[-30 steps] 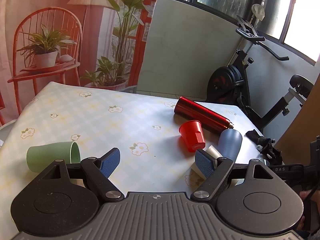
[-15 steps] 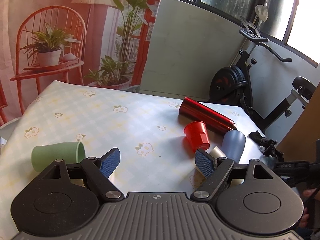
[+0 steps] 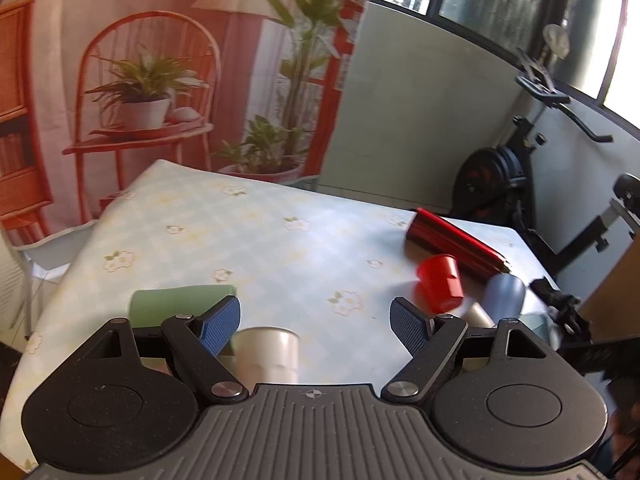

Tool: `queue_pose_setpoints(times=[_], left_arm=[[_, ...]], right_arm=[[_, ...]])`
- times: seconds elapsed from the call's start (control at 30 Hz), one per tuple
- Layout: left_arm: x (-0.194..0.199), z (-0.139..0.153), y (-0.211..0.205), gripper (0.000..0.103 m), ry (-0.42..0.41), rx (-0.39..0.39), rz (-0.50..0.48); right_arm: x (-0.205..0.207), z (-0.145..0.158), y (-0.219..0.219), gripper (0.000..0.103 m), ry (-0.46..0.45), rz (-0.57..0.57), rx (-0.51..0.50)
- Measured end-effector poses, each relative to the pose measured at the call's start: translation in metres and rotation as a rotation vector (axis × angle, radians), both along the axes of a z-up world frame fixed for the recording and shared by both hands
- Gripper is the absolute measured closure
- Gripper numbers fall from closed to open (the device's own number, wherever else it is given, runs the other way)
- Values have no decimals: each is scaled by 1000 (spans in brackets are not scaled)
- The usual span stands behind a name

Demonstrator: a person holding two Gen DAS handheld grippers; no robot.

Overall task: Flip cup upright
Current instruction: 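Lower the upright glass onto the table and open the right gripper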

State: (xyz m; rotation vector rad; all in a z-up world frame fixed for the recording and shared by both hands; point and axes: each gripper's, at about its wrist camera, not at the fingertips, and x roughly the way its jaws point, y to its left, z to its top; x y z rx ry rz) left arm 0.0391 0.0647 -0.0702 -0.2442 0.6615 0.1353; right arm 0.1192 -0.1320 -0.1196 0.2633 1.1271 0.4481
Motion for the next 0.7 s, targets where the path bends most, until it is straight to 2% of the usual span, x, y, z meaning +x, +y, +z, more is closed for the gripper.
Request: queue_pose_setpoints(times=[0.2, 0.33, 0.7], left_arm=[[-4, 2, 13, 19, 3, -2, 59], [-5, 0, 25, 19, 17, -2, 96], [1, -4, 31, 19, 39, 1, 126]], right_arm=[[23, -34, 56, 39, 91, 56, -13], [35, -46, 81, 38, 87, 65, -41], [63, -57, 101, 38, 77, 57, -41]])
